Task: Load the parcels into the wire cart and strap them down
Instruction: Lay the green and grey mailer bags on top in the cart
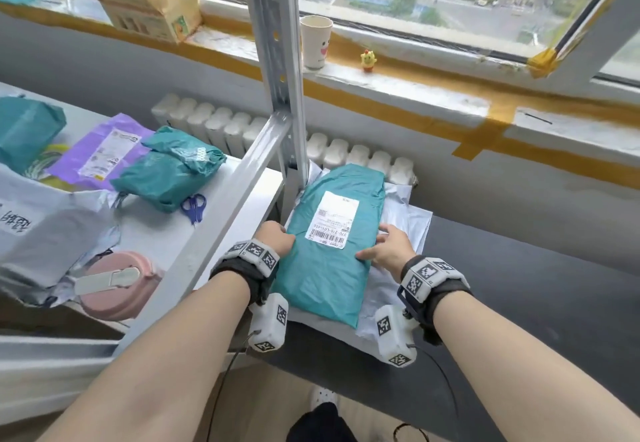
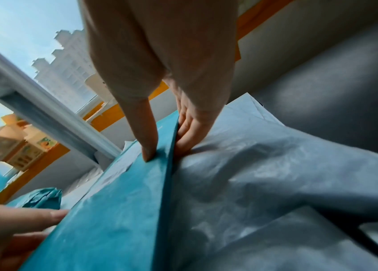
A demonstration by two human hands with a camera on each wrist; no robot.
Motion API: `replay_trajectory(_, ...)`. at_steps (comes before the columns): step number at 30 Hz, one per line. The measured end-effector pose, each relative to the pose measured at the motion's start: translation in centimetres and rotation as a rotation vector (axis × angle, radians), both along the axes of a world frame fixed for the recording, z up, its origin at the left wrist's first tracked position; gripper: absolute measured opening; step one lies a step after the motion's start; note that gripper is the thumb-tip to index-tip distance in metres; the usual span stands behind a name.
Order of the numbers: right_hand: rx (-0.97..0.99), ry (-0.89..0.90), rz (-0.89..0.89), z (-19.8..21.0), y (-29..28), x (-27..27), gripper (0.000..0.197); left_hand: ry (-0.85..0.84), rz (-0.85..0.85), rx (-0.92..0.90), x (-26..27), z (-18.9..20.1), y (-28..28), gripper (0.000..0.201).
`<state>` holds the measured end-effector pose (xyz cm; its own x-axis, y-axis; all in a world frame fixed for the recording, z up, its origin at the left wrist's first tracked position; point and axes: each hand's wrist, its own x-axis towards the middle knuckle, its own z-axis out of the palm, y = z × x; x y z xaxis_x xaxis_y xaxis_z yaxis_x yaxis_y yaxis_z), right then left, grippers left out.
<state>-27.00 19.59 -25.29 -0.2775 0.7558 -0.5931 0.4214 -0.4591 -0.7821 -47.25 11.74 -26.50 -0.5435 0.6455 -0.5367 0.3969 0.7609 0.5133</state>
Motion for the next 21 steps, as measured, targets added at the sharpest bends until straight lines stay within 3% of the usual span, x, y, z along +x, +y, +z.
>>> replay_trajectory(3, 0.003, 0.039, -0.051, 0.0, -0.2, 1.0, 0.076, -0.134, 0.085, 0.076, 0.3, 0.3, -0.1, 0.031)
replay_trajectory(6, 0.048, 0.055, -0.084, 0.3, -0.7, 3.1, 0.080, -0.281, 0.124, 0.162, 1.7, 1.7, -0.5, 0.022)
replay_trajectory(10, 0.135, 0.069, -0.134, 1.7, -1.8, 7.3, 0.078, -0.388, 0.072, 0.235, 5.1, 4.2, -1.1, 0.031)
replay_trajectory(16, 0.255, 0.082, -0.187, 3.8, -5.4, 17.2, 0.081, -0.444, -0.036, 0.336, 14.3, 7.5, -2.7, 0.038)
replay_trajectory(21, 0.281, 0.156, -0.294, 4.5, -10.7, 28.8, 0.083, -0.455, -0.143, 0.382, 25.3, 8.1, -5.5, 0.040)
